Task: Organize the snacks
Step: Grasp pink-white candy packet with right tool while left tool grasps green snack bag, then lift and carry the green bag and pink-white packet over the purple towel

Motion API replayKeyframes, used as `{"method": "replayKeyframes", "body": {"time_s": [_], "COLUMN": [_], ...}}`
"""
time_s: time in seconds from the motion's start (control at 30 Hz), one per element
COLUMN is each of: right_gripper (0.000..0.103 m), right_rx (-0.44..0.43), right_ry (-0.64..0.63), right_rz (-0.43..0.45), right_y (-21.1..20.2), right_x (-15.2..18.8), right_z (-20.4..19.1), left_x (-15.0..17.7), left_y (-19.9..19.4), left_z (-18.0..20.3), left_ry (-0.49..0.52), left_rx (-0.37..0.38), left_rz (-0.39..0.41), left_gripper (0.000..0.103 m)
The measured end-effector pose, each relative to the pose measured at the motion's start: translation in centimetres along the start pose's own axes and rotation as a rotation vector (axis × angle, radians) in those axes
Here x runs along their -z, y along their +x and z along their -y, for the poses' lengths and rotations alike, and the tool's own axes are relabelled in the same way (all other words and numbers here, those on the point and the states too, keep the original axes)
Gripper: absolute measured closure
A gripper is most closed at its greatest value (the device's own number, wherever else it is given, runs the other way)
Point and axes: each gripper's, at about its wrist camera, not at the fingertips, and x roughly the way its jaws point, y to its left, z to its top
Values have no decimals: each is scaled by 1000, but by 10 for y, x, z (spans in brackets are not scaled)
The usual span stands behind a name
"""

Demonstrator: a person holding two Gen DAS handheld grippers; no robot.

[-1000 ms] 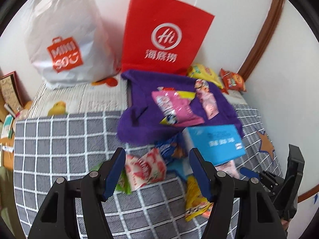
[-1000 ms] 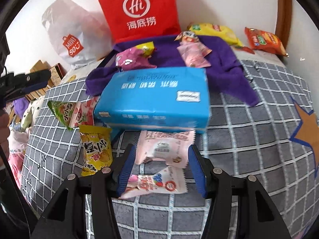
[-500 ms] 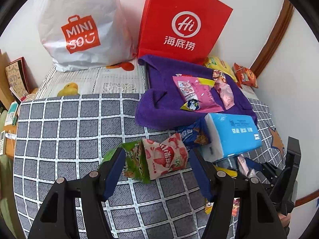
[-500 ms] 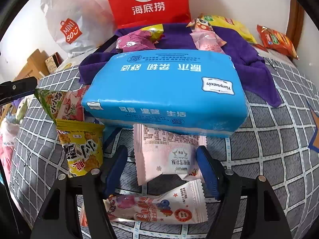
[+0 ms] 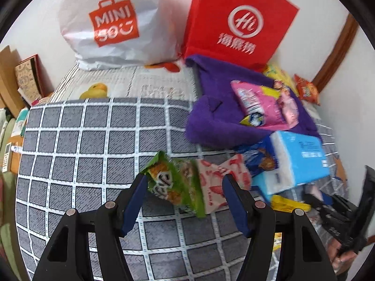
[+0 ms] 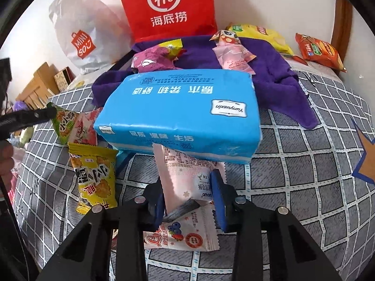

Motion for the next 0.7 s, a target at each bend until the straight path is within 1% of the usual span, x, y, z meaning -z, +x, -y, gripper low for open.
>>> {"method": "replayKeyframes", "body": {"time_s": [0.13, 0.27, 0.3, 0.33, 0.37, 0.43, 0.5, 0.7], "right_gripper": [69, 69, 69, 69, 69, 69, 69, 70], "right_rx": [7, 13, 13, 11, 11, 14, 10, 4], "right_ry": [9, 16, 18, 22, 22, 23, 21, 0], "right_rz": [10, 25, 29, 35, 39, 50, 62, 92], "right_y": [-3, -10, -12, -15, -17, -21, -26, -39], "right_x": [2, 3, 3, 3, 3, 2, 1, 0], "right_z": [6, 13, 14, 16, 17, 18, 18, 13], "left_x": [-1, -1, -1, 0, 0, 1, 1, 3], "left_y": [13, 24, 26, 27, 28, 26, 22, -1], "left_z": [0, 2, 3, 4, 4, 5, 5, 8], "left_ry": [-13, -22, -20, -17, -13, -14, -15, 2], "left_rx": [-32, -45, -54, -63, -76, -69, -59, -46], "left_rz": [-12, -26, -24, -20, -16, -5, 5, 50], "left_gripper": [39, 39, 43, 53, 59, 62, 69, 70]}}
